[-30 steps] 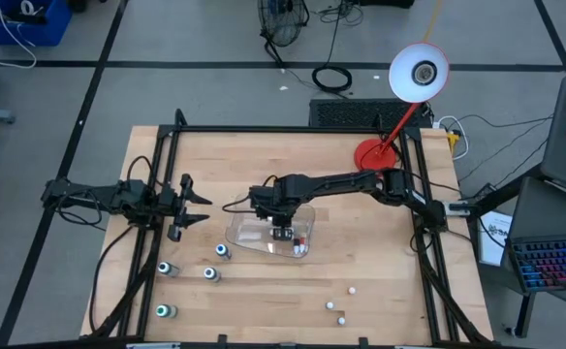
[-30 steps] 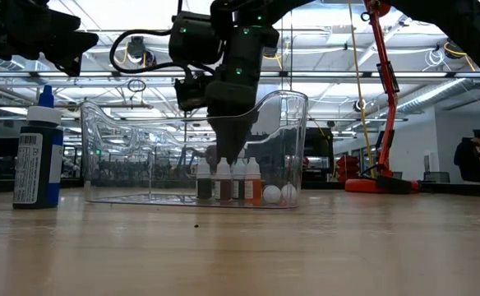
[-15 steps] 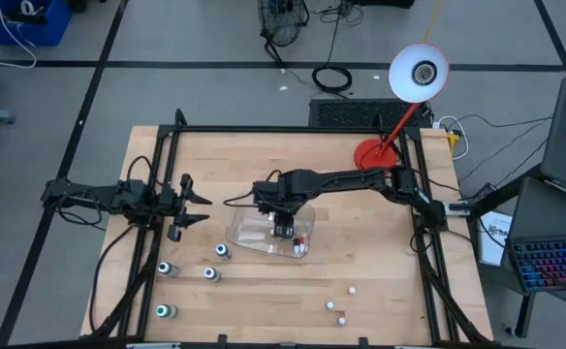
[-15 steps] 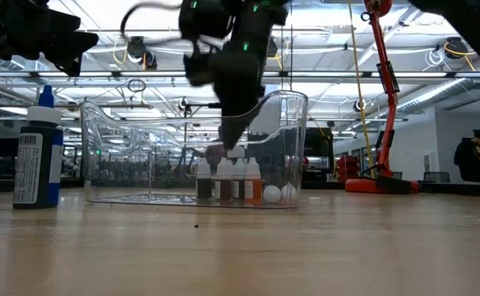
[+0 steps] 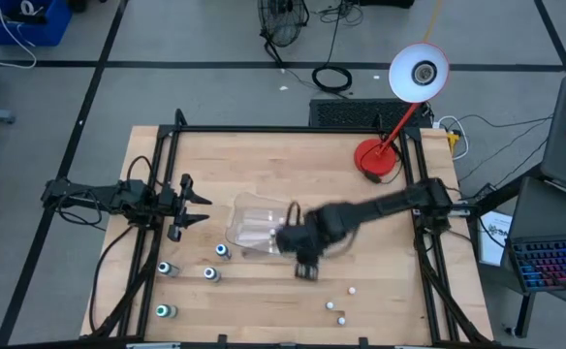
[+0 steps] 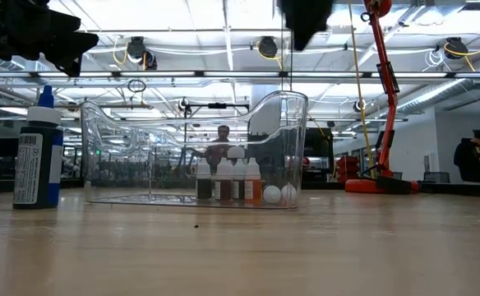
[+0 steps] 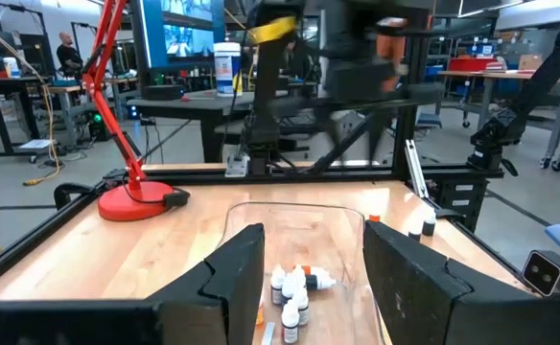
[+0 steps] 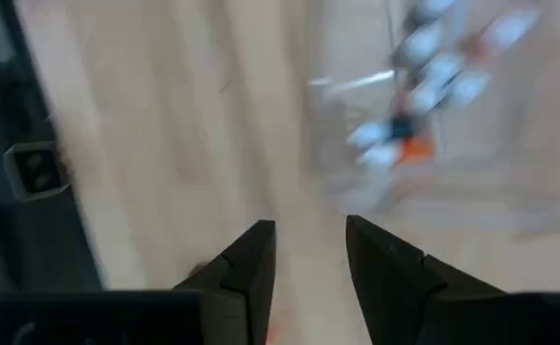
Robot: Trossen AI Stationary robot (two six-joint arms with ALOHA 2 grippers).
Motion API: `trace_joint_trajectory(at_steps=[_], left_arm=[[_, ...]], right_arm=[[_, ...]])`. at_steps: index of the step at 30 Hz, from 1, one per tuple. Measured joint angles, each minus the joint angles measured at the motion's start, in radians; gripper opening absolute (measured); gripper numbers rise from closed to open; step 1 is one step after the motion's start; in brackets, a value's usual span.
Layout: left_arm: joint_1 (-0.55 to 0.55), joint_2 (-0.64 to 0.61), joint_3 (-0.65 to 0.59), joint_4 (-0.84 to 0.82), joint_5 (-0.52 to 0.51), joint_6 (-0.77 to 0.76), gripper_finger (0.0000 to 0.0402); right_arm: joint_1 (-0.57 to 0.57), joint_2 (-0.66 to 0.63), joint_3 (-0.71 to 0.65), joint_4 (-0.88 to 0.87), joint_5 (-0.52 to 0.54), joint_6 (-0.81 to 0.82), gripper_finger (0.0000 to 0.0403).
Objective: Pick & Place food coloring
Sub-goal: Put the small blue food coloring bottle into the transparent bin
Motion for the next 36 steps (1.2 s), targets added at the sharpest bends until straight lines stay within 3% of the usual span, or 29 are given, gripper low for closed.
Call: trace_joint_trajectory(at_steps=[7, 11, 19, 22, 29, 36], left_arm=[[0.0, 0.0, 0.0, 0.0, 0.0, 0.0, 0.0182], [0.0, 0.0, 0.0, 0.0, 0.0, 0.0, 0.0182], [0.0, 0.0, 0.0, 0.0, 0.0, 0.0, 0.0182], [0.0, 0.0, 0.0, 0.0, 0.0, 0.0, 0.0182], [0.0, 0.0, 0.0, 0.0, 0.0, 0.0, 0.0182], [0.0, 0.0, 0.0, 0.0, 0.0, 0.0, 0.0182]], right_arm=[[0.226, 0.002, -0.005, -0.071, 0.064, 0.321, 0.0107], [0.329, 0.003, -0.009, -0.201, 0.113, 0.495, 0.0099], [0.416, -0.013, -0.158, -0.228, 0.158, 0.615, 0.0099], [0.405, -0.01, -0.237, -0.206, 0.113, 0.641, 0.0114], [0.39, -0.011, -0.316, 0.081, -0.174, 0.689, 0.0165], [0.444, -0.011, -0.319, 0.168, -0.153, 0.703, 0.0177]])
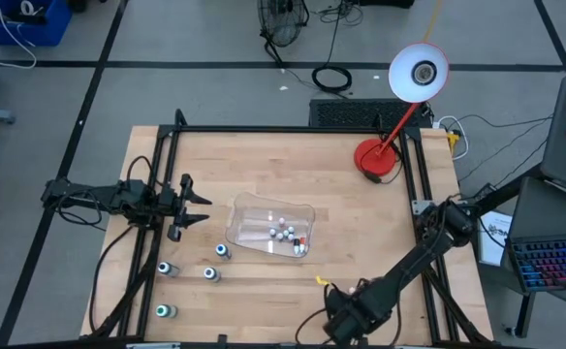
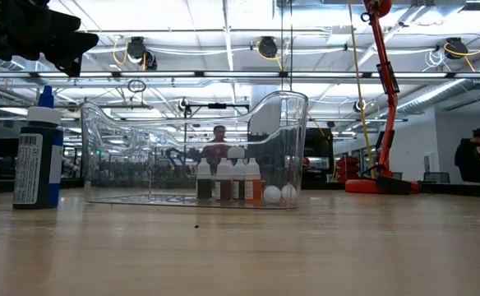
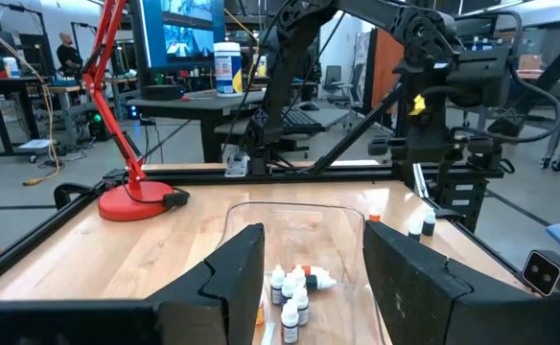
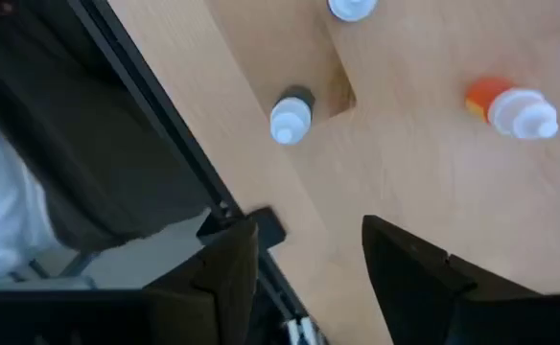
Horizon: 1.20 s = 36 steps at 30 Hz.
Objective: Pick & Place food coloring
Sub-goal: Put the small blue food coloring bottle into the transparent bin
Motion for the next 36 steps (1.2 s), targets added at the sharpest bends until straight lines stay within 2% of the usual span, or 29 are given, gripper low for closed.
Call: trace_joint_trajectory(at_steps=[6, 10, 13, 19, 25, 36], left_arm=[[0.0, 0.0, 0.0, 0.0, 0.0, 0.0, 0.0182], [0.0, 0.0, 0.0, 0.0, 0.0, 0.0, 0.0182], [0.0, 0.0, 0.0, 0.0, 0.0, 0.0, 0.0182], [0.0, 0.0, 0.0, 0.0, 0.0, 0.0, 0.0182], [0.0, 0.0, 0.0, 0.0, 0.0, 0.0, 0.0182], [0.0, 0.0, 0.0, 0.0, 0.0, 0.0, 0.0182]], right_arm=[[0.014, 0.0, 0.0, 0.012, 0.126, -0.021, 0.0173], [0.015, 0.0, -0.019, 0.074, 0.152, -0.047, 0.0174], [0.02, 0.0, -0.062, 0.136, 0.139, -0.085, 0.0172], [0.022, 0.0, -0.163, 0.263, 0.049, -0.111, 0.0169], [0.012, 0.0, -0.217, 0.304, 0.051, -0.121, 0.0169], [0.001, 0.0, -0.225, 0.383, 0.046, -0.135, 0.0169]])
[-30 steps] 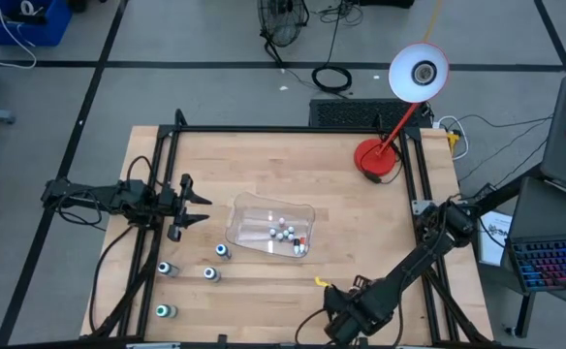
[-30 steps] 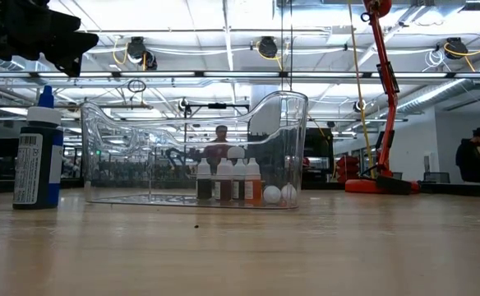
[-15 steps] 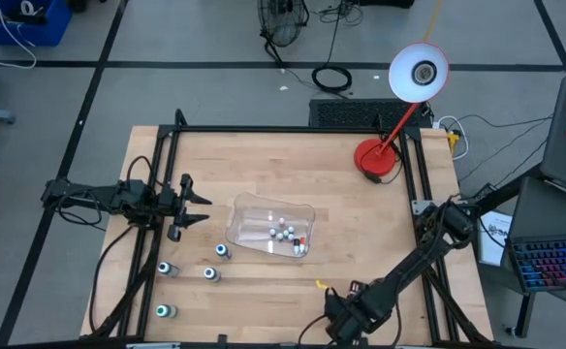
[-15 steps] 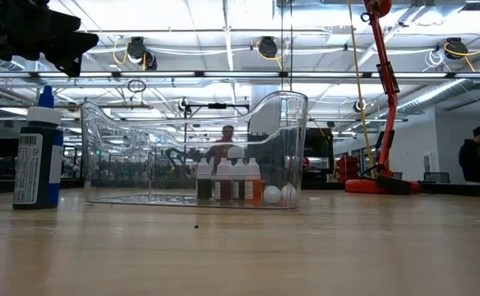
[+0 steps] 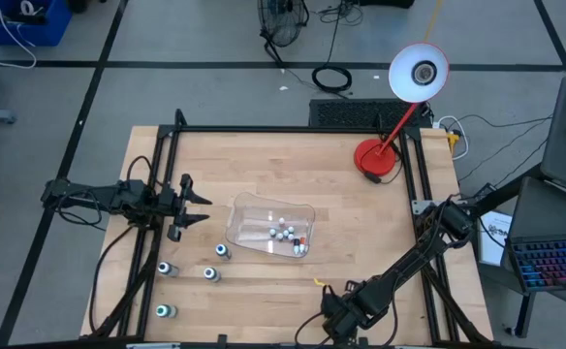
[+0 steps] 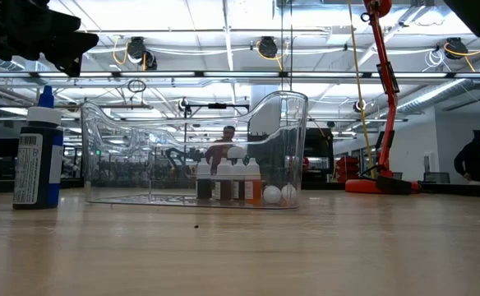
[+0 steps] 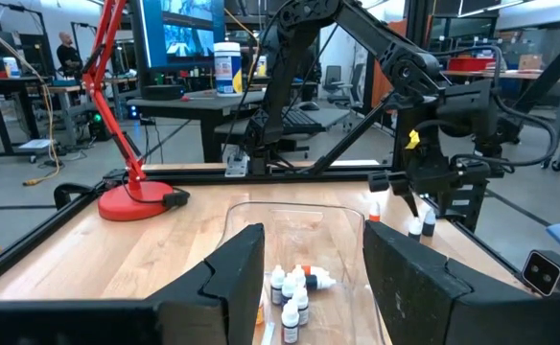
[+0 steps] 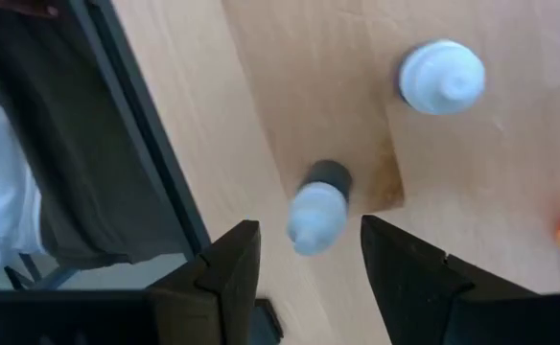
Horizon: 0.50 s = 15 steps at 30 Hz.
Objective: Pick & Place food coloring
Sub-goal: Put the small blue food coloring bottle into the transparent bin
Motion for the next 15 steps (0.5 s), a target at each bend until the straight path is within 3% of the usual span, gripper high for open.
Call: trace_joint_trajectory(at_steps=[10, 15], left_arm=[[0.0, 0.0, 0.0, 0.0, 0.0, 0.0, 0.0182], [0.0, 0.0, 0.0, 0.0, 0.0, 0.0, 0.0182]], right_arm=[[0.0, 0.0, -0.014, 0.034, 0.077, -0.05, 0.0169], [0.0, 0.0, -0.033, 0.048, 0.053, -0.052, 0.0169]])
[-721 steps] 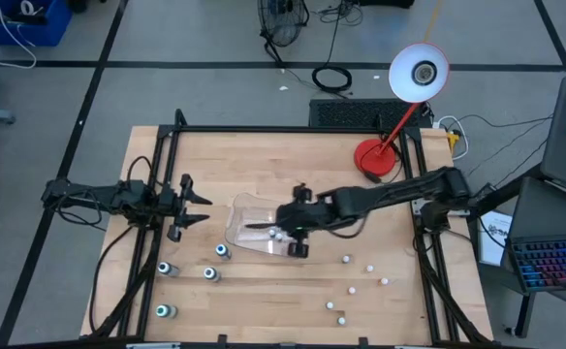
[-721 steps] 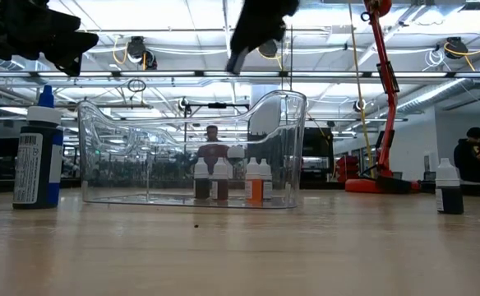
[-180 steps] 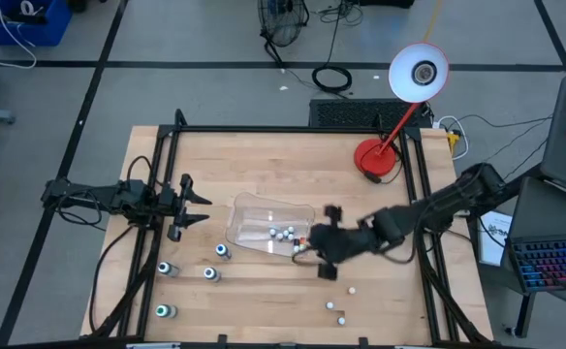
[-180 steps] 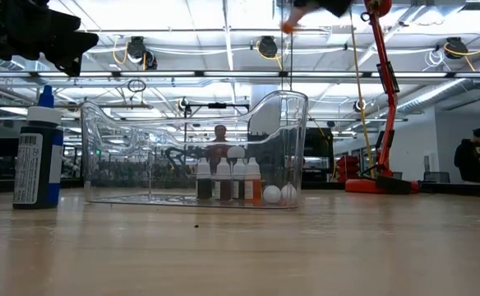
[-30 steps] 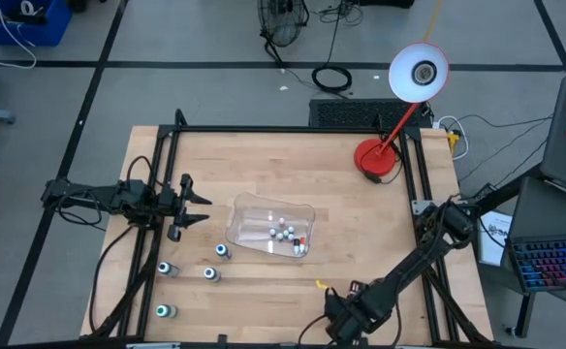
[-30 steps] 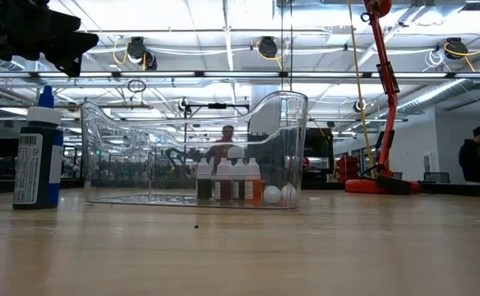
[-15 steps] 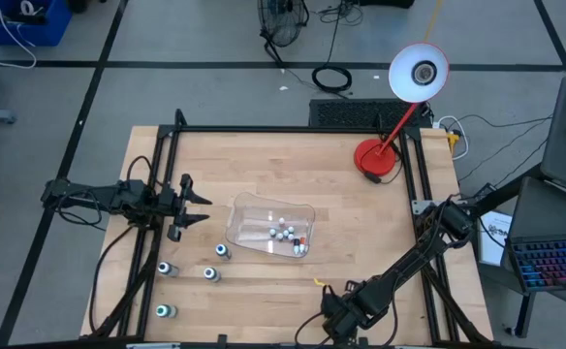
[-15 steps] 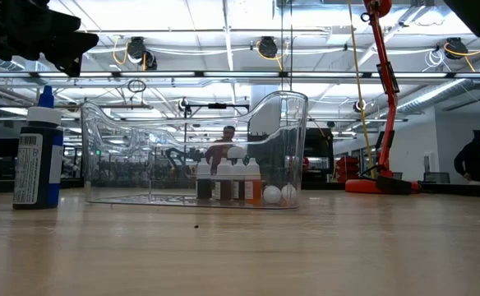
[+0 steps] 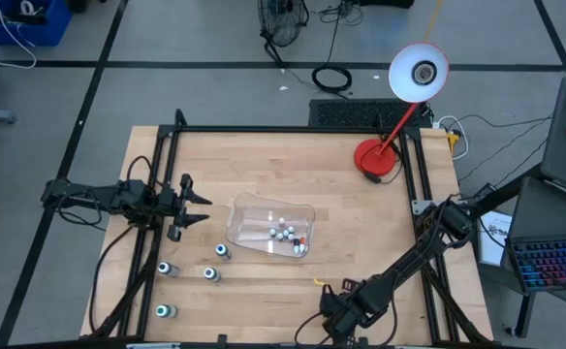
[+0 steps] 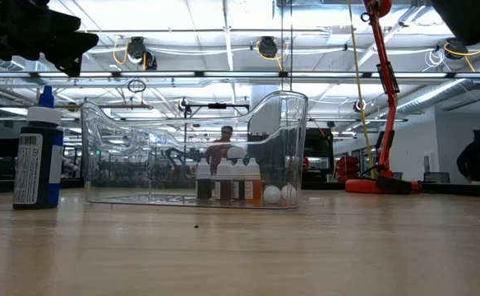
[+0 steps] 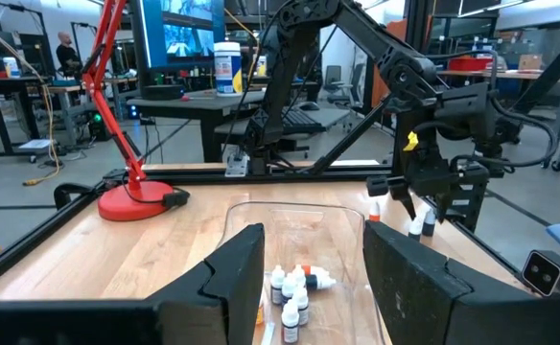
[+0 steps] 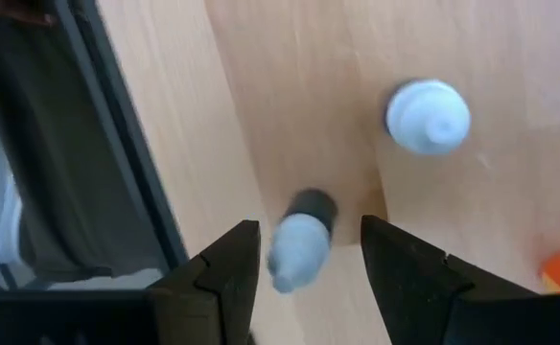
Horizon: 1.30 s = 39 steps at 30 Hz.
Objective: Pick & Place food coloring
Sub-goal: Put the small blue food coloring bottle into the transparent bin
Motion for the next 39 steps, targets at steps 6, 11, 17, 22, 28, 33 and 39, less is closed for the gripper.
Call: trace_joint_trajectory(at_steps=[6, 11, 17, 22, 28, 33, 39], left_arm=[[0.0, 0.0, 0.0, 0.0, 0.0, 0.0, 0.0182], [0.0, 0.0, 0.0, 0.0, 0.0, 0.0, 0.0182], [0.0, 0.0, 0.0, 0.0, 0.0, 0.0, 0.0182], [0.0, 0.0, 0.0, 0.0, 0.0, 0.0, 0.0182], [0.0, 0.0, 0.0, 0.0, 0.0, 0.0, 0.0182], [0.0, 0.0, 0.0, 0.0, 0.0, 0.0, 0.0182], [0.0, 0.0, 0.0, 0.0, 0.0, 0.0, 0.0182]], right_arm=[[0.0, 0.0, -0.017, 0.019, 0.001, 0.0, 0.0169], [0.0, 0.0, -0.027, 0.051, 0.0, -0.001, 0.0169], [0.0, 0.0, -0.027, 0.049, -0.001, -0.005, 0.0169], [0.0, 0.0, -0.027, 0.048, -0.002, -0.011, 0.0169], [0.0, 0.0, -0.027, 0.039, -0.002, -0.031, 0.0148], [0.0, 0.0, -0.027, 0.038, -0.001, -0.036, 0.0097], [0.0, 0.0, -0.027, 0.042, -0.002, -0.077, 0.0059]])
